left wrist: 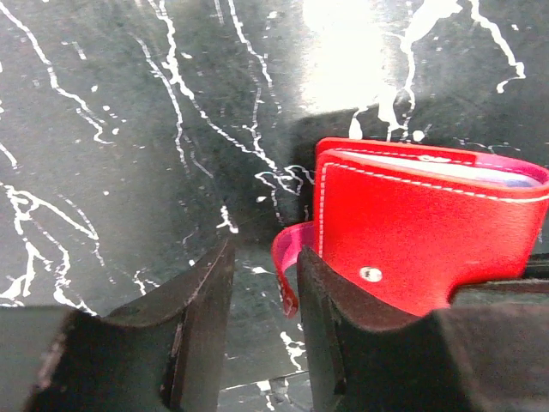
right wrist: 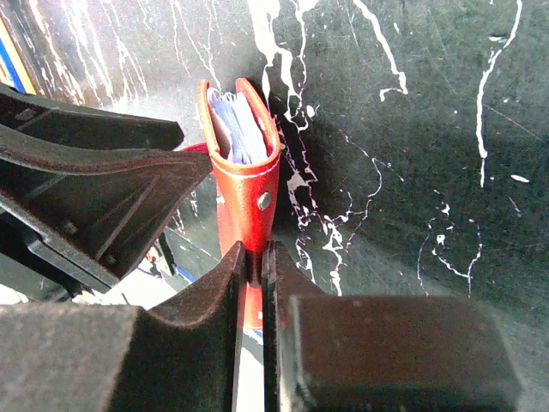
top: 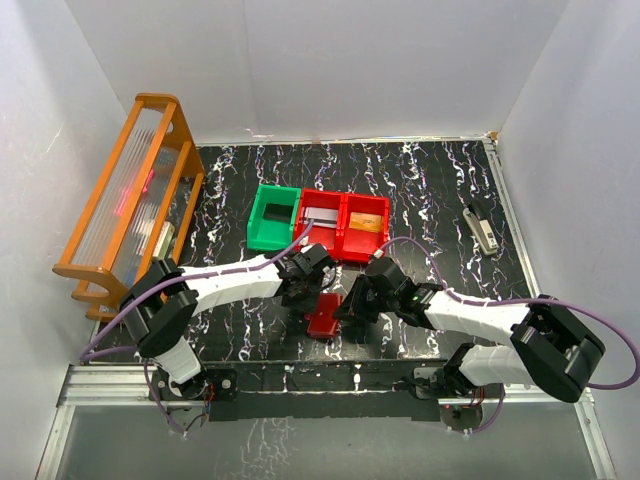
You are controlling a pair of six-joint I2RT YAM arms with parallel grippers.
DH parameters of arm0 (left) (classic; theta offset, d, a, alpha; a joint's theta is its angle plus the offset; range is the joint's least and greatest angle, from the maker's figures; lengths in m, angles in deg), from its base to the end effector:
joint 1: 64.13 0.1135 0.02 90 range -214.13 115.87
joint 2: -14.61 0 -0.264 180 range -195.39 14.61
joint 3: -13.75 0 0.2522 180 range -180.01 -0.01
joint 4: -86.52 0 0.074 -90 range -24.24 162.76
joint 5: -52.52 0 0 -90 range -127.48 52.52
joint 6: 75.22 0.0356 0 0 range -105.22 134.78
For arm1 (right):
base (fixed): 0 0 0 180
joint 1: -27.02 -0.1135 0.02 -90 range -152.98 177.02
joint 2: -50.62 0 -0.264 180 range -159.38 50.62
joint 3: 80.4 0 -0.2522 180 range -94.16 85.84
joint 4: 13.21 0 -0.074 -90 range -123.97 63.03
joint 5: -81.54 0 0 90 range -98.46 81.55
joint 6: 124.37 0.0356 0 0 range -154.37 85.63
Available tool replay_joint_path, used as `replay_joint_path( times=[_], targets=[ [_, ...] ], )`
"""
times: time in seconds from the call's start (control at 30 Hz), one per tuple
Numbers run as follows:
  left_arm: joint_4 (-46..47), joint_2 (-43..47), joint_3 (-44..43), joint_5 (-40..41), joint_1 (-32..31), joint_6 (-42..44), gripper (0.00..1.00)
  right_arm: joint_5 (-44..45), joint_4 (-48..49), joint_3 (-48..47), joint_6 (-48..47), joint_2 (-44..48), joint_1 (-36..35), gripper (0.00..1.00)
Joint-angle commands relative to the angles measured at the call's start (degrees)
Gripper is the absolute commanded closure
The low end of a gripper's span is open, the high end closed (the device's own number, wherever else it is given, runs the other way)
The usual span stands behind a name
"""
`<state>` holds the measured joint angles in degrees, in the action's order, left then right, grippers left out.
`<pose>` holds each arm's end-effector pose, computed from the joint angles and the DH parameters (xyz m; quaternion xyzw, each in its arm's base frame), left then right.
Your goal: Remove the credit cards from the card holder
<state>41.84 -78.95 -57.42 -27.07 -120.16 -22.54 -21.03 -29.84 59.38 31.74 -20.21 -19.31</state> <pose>0.1797 -0.2552 0.1805 0.1409 0.9660 -0.0830 0.2005 0.1492 0.1675 0.1546 0.1197 0.9187 0.3579 0.1167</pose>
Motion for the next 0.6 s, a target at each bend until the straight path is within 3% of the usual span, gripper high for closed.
replay_joint_path(
  times=[0.0,0.07,0.23,0.57],
  targets=[
    [2.37,-0.26,0.34,-4.32,-0.24,-0.23,0.69,0.1,2.36,-0.35,-0.01,-0.1,0.19,0.92],
    [2.47,-0.06,0.66,-4.39,-0.25,-0.72,0.75,0.1,2.39,-0.27,-0.01,-0.04,0.18,0.92],
    [2.08,1.86,0.46,-4.08,-0.25,-1.36,1.0,0.02,2.49,-0.41,0.08,-0.17,0.18,0.91],
    [-1.44,10.52,0.0,-1.65,-0.23,-4.12,1.0,2.23,-4.32,-4.64,-4.21,-0.45,0.66,0.67]
  ],
)
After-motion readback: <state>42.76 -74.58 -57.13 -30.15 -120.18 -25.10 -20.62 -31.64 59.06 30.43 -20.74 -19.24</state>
